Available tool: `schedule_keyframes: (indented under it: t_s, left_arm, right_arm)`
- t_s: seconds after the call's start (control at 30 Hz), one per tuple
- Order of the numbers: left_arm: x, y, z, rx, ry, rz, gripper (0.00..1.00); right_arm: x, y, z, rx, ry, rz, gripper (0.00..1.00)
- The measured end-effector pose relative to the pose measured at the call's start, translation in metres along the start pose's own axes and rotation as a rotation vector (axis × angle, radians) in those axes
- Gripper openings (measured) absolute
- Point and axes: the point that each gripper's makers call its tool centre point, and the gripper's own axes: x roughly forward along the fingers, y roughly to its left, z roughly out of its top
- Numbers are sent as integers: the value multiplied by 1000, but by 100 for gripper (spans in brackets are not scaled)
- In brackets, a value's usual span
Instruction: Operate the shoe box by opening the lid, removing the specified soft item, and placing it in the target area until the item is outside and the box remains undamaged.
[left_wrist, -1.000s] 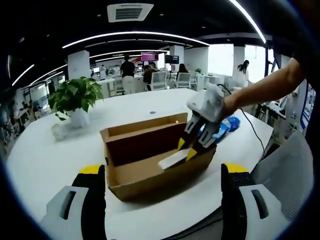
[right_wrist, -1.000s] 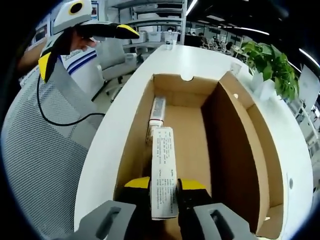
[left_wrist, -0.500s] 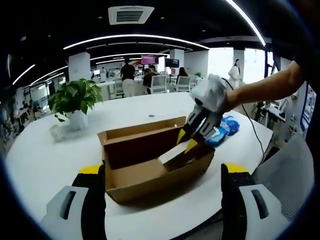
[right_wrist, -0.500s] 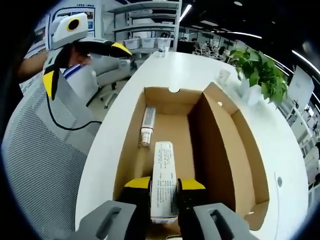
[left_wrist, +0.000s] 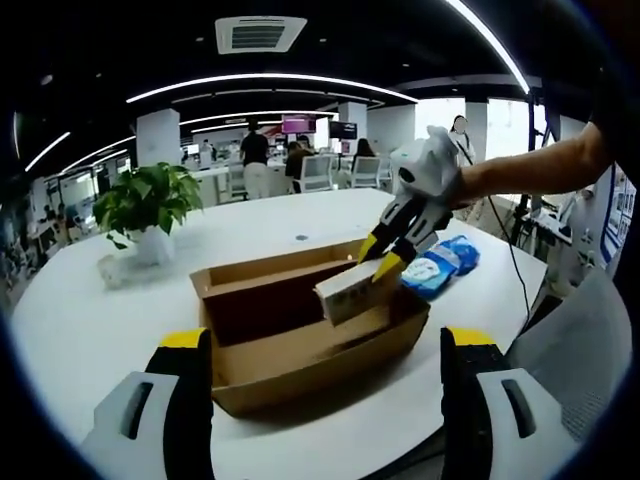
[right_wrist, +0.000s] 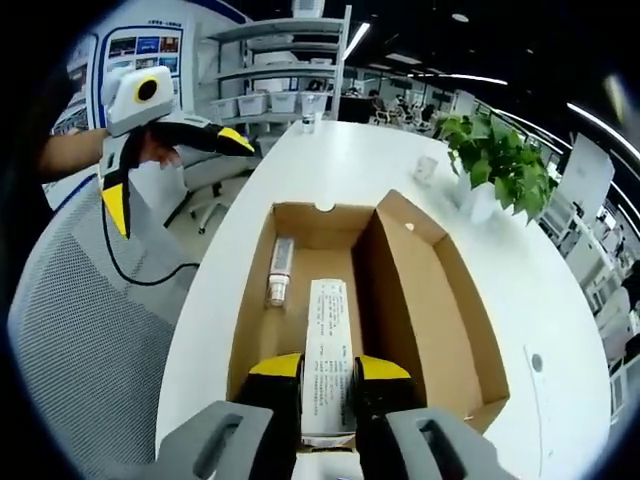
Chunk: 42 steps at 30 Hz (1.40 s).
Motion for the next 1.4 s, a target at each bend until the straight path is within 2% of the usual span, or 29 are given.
schedule_keyframes:
  t_s: [0.27,0.5,0.87,1.4]
  left_arm:
    - [-1,0,0,-4,-6,-1,98]
    - [-1,-1,-1,-4,-4,-6,98]
    - [-1,-3,-2,-2,-6,-14,99]
    - [0,-4,-4,10,1,-20,99]
  right_arm:
    - [-14,-5,2,-16,8,-17,15]
    - [-30,-10,0,7,6,-35,14]
    - [-63,-24,-2,1,1,-76,14]
    - [-103,-46,-18,24,-4,-132,14]
